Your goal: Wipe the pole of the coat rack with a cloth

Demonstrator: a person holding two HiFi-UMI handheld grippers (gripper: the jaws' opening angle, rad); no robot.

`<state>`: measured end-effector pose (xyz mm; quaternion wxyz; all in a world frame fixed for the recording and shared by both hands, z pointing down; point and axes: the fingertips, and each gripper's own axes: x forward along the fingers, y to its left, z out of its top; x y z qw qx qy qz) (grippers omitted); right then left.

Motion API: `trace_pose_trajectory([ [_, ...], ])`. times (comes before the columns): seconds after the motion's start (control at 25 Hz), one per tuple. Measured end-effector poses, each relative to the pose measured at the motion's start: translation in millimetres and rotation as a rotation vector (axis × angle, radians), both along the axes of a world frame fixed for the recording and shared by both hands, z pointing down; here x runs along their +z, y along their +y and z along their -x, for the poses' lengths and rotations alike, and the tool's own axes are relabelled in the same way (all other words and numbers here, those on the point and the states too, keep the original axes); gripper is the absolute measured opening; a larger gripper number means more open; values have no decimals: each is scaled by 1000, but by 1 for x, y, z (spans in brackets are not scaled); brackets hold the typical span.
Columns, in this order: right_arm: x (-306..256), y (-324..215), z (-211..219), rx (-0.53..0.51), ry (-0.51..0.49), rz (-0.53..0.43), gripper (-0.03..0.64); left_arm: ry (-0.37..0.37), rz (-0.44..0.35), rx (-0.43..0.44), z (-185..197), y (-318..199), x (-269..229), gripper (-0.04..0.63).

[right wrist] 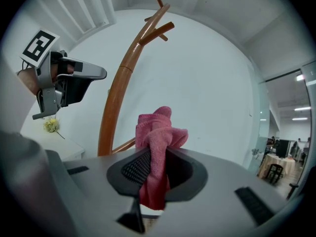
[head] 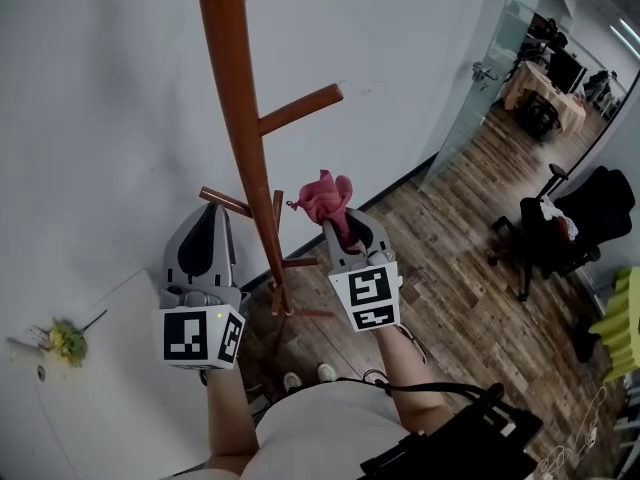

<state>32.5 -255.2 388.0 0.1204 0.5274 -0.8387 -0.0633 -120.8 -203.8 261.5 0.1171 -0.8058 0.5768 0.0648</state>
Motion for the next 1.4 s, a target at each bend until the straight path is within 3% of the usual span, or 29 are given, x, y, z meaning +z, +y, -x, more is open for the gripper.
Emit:
trace_pose_trajectory([
  [0.6, 52, 41, 48, -130, 34, 119, 80, 33, 38, -52, 16, 7, 17, 12],
  [1.4, 118, 53, 68, -177, 123, 264, 80, 40, 66, -61, 25, 6, 27, 12],
])
